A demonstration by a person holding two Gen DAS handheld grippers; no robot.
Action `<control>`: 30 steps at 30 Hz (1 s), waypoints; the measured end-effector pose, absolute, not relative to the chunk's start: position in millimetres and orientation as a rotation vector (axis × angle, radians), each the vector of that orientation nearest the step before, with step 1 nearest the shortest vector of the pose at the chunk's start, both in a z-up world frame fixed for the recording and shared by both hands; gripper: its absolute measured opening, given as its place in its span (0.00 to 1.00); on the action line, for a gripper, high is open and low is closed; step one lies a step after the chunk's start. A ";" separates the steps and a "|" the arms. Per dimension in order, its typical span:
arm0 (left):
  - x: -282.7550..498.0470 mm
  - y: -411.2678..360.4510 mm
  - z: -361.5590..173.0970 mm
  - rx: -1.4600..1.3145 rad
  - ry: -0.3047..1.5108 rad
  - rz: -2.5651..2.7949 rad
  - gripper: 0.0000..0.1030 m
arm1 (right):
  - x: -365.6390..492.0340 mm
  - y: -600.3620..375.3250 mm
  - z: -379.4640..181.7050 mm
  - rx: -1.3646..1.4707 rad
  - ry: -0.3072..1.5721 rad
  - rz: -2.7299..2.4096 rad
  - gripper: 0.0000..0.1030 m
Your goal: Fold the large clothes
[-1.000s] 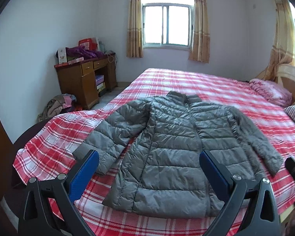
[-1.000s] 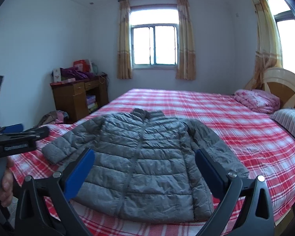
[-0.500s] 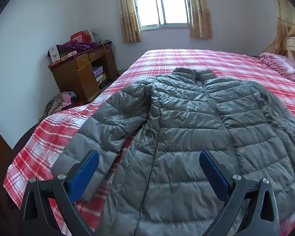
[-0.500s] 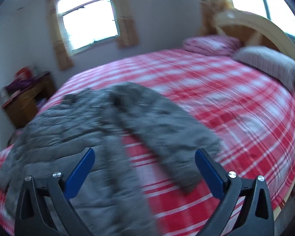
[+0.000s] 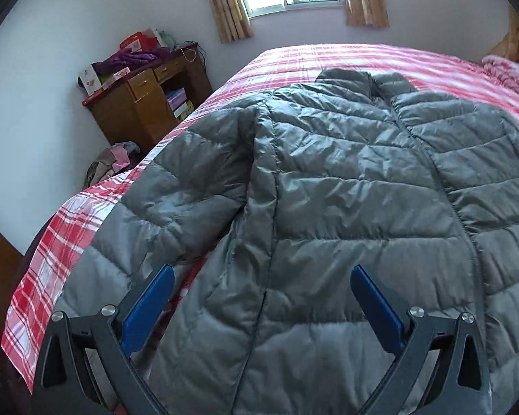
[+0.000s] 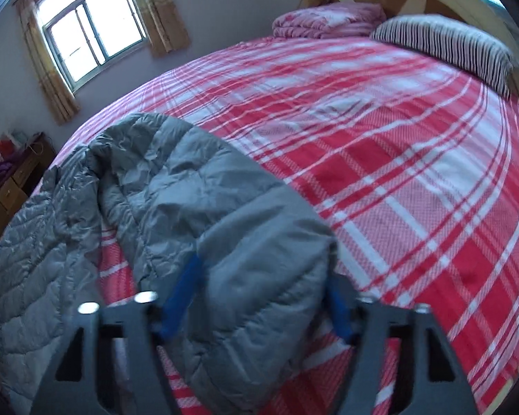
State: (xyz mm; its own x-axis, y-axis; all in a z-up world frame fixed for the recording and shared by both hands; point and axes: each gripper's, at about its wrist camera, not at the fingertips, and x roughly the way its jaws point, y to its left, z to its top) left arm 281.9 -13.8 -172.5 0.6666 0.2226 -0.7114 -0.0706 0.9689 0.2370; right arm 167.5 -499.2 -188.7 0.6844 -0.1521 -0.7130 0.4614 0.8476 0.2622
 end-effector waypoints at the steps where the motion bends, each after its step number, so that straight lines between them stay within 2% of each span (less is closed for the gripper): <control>1: 284.4 -14.8 -174.5 0.209 0.830 0.168 0.99 | 167.3 -502.9 -189.1 0.450 0.743 -0.349 0.39; 2: 285.6 -14.9 -175.7 0.217 0.833 0.171 0.99 | 165.9 -509.6 -189.1 0.469 0.739 -0.340 0.30; 3: 287.5 -13.4 -176.6 0.222 0.835 0.178 0.99 | 164.6 -517.1 -188.4 0.480 0.738 -0.347 0.28; 11: 296.6 19.1 -180.7 0.240 0.854 0.223 0.99 | 175.1 -555.6 -158.1 0.383 0.687 -0.481 0.19; 19: 295.4 45.4 -169.8 0.204 0.835 0.226 0.99 | 188.4 -545.6 -116.4 0.323 0.610 -0.485 0.17; 26: 301.5 46.8 -149.5 0.184 0.802 0.210 0.99 | 220.6 -453.3 -61.0 0.078 0.506 -0.361 0.17; 30: 312.3 46.7 -144.1 0.165 0.789 0.229 0.99 | 254.1 -392.4 -49.7 -0.016 0.499 -0.247 0.17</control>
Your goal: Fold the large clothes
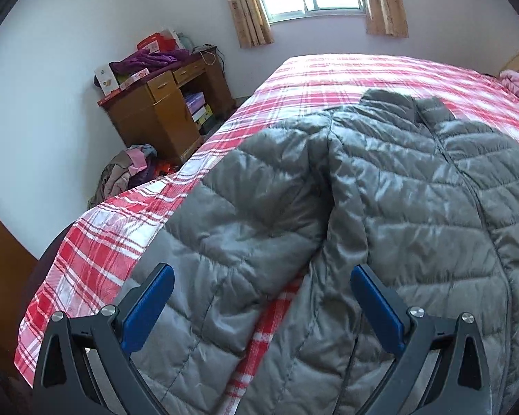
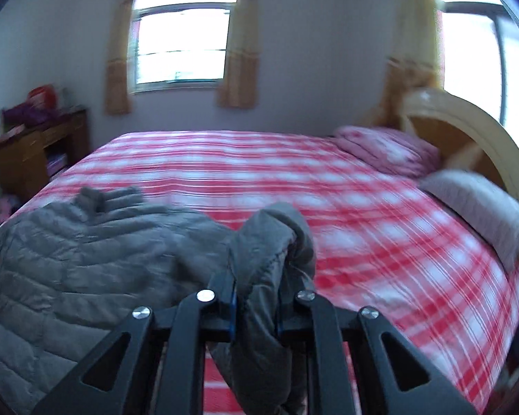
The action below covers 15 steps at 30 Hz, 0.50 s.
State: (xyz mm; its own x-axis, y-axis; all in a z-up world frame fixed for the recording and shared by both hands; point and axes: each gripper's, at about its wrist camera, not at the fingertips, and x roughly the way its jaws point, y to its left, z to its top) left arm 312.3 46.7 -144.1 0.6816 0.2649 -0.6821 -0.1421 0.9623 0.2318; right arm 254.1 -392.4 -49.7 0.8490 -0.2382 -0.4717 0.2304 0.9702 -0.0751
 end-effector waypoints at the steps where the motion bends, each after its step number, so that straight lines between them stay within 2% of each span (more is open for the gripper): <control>1: 315.5 46.5 -143.6 0.163 0.787 0.241 0.99 | 265.5 -374.5 -50.8 -0.049 0.503 -0.222 0.17; 13: 341.0 39.4 -142.6 0.146 0.802 0.223 0.99 | 331.3 -230.3 -115.7 -0.220 0.605 -0.001 0.17; 15: 341.4 43.4 -143.7 0.146 0.807 0.235 0.99 | 337.7 -214.8 -131.8 -0.236 0.637 0.030 0.24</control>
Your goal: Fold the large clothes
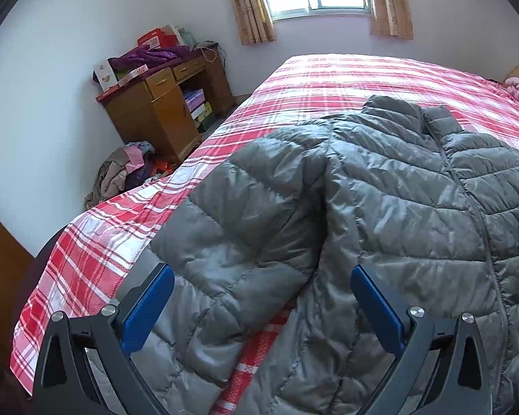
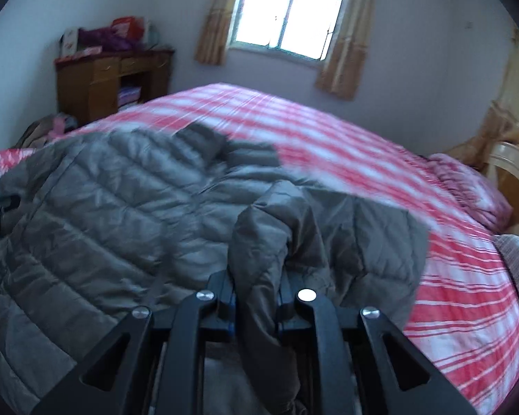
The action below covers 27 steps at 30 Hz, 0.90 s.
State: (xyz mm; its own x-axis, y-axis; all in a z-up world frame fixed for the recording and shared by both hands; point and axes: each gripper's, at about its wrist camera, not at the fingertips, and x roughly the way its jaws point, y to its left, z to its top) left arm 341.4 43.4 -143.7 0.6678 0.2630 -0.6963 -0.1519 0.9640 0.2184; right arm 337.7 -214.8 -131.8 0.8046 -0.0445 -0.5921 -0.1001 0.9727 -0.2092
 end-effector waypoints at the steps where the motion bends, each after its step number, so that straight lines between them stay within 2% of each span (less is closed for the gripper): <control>1: 341.4 45.9 -144.1 0.145 0.808 0.242 0.99 | 341.1 -208.8 -139.6 -0.247 0.662 0.050 0.31; 3: 342.1 49.6 -145.3 0.147 0.812 0.258 0.99 | 337.6 -202.9 -149.0 -0.258 0.683 0.091 0.77; 4: 342.5 51.1 -146.0 0.146 0.815 0.266 0.99 | 329.7 -202.5 -150.6 -0.259 0.661 0.105 0.81; 11: 334.5 30.8 -133.4 0.139 0.799 0.264 0.99 | 276.0 -210.5 -127.2 -0.259 0.606 0.146 0.82; 16: 331.3 5.5 -122.8 0.149 0.784 0.231 0.99 | 244.7 -215.6 -112.7 -0.234 0.566 0.194 0.89; 19: 326.8 -15.8 -117.6 0.147 0.774 0.181 0.99 | 251.2 -220.2 -122.7 -0.268 0.583 0.134 0.86; 21: 325.7 -37.8 -116.1 0.157 0.766 0.124 0.99 | 257.6 -240.4 -128.7 -0.229 0.601 0.053 0.80; 27: 348.8 -105.2 -133.0 0.139 0.826 -0.043 0.99 | 282.9 -303.4 -155.9 -0.157 0.663 -0.145 0.80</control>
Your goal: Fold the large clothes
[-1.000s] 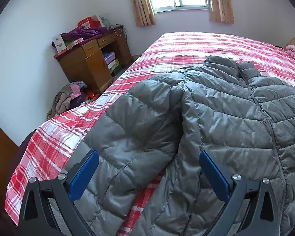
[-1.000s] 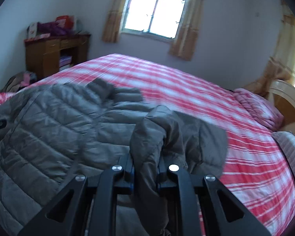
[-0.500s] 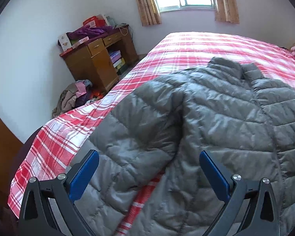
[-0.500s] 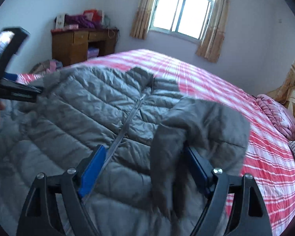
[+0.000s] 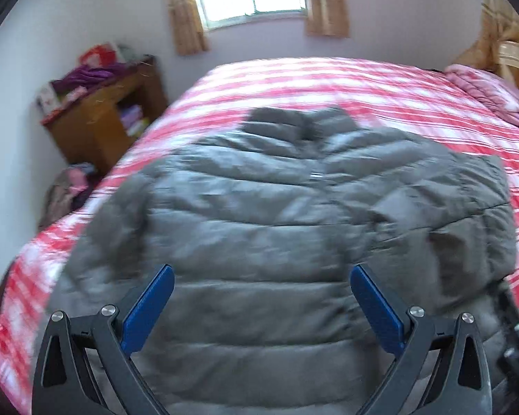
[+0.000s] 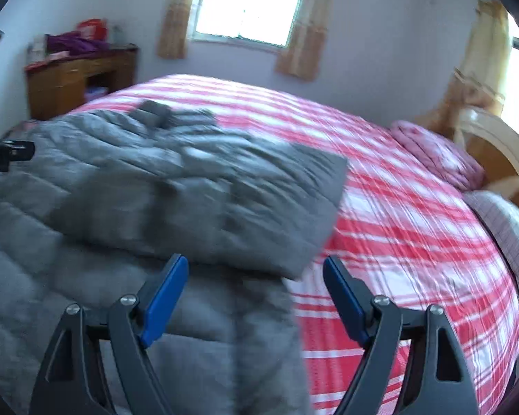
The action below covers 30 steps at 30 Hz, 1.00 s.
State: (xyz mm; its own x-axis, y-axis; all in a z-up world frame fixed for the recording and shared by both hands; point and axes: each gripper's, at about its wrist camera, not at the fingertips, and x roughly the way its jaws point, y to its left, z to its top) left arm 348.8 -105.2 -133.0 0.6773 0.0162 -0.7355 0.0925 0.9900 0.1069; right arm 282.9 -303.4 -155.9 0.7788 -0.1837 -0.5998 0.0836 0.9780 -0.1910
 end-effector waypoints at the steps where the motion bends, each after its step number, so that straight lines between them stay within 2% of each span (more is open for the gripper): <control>1: 355.4 -114.4 -138.3 0.123 0.848 -0.065 0.99 | 285.2 -309.9 -161.0 -0.144 0.670 -0.156 0.80; 6: 377.7 -157.2 -161.7 0.100 0.884 -0.149 0.96 | 289.1 -321.2 -180.1 -0.102 0.707 -0.153 0.81; 7: 378.6 -164.7 -164.8 0.098 0.881 -0.174 0.74 | 289.8 -320.6 -182.9 -0.102 0.713 -0.151 0.81; 8: 379.4 -171.9 -167.6 0.107 0.890 -0.210 0.34 | 289.8 -321.0 -184.2 -0.101 0.716 -0.149 0.81; 9: 380.2 -177.8 -170.3 0.121 0.910 -0.241 0.22 | 290.2 -320.8 -185.3 -0.099 0.720 -0.147 0.81; 11: 375.7 -178.5 -165.8 0.135 0.884 -0.238 0.18 | 288.7 -325.8 -187.6 -0.088 0.725 -0.146 0.83; 20: 353.6 -92.3 -125.0 0.219 0.751 -0.056 0.16 | 289.2 -336.4 -197.4 -0.010 0.758 -0.141 0.89; 27: 347.8 -53.6 -156.9 0.262 0.800 0.030 0.16 | 291.4 -334.8 -202.0 -0.006 0.793 -0.136 0.92; 28: 348.8 -54.6 -161.3 0.274 0.804 0.042 0.21 | 291.7 -335.4 -202.7 0.001 0.802 -0.132 0.92; 29: 350.5 -56.5 -164.8 0.294 0.818 0.060 0.32 | 292.9 -337.5 -203.2 0.014 0.815 -0.121 0.92; 30: 351.7 -58.4 -165.5 0.312 0.830 0.077 0.38 | 293.6 -340.4 -203.0 0.037 0.830 -0.100 0.92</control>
State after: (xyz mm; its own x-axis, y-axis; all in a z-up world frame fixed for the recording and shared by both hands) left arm 351.7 -58.4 -165.5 0.6747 0.1890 -0.7135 0.0537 0.9515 0.3029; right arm 293.6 -340.4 -203.0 0.6707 -0.0740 -0.7380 0.1032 0.9946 -0.0059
